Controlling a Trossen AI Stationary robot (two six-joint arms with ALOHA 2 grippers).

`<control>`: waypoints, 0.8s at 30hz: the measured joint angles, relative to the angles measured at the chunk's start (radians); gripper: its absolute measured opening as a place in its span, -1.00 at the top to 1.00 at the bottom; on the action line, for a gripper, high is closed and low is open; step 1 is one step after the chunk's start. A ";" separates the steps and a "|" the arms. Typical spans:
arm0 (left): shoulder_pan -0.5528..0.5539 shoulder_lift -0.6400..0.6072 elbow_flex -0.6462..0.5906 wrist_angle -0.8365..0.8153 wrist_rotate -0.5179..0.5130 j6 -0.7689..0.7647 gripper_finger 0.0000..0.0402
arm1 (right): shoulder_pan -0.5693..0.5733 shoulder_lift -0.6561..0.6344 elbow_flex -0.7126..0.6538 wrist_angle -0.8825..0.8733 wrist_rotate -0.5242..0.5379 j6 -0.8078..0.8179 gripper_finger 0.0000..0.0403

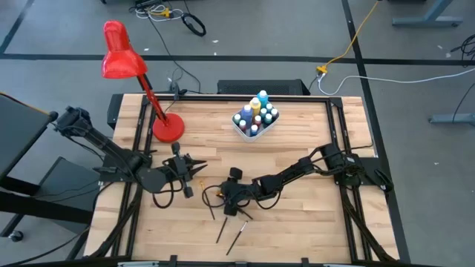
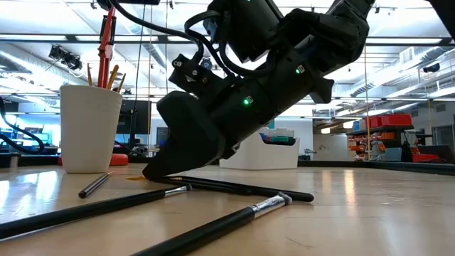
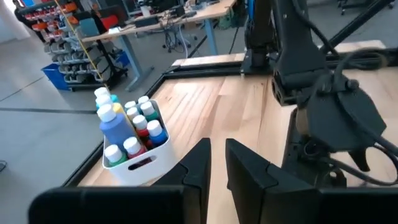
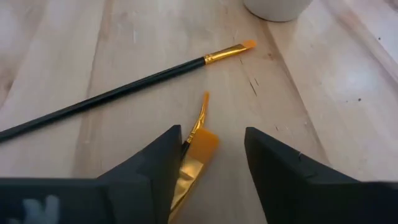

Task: Pick & Place Paint Supplies
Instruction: Put the gold paint brush into the white cup

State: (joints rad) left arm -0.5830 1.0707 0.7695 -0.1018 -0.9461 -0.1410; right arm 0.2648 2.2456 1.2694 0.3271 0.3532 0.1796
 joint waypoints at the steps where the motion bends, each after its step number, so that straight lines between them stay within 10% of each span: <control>1: -0.001 0.007 0.000 0.005 0.004 -0.001 0.71 | -0.001 0.000 0.001 -0.007 0.000 0.004 0.13; 12: -0.001 0.031 0.001 0.027 0.073 -0.062 0.71 | -0.004 -0.002 0.000 -0.061 -0.052 0.074 0.95; 24: -0.001 0.030 0.001 0.034 0.071 -0.065 0.71 | -0.002 -0.147 -0.009 -0.171 -0.093 0.020 0.97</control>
State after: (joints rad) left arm -0.5838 1.1011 0.7700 -0.0673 -0.8748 -0.2057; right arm 0.2632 2.0985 1.2604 0.1558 0.2600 0.2000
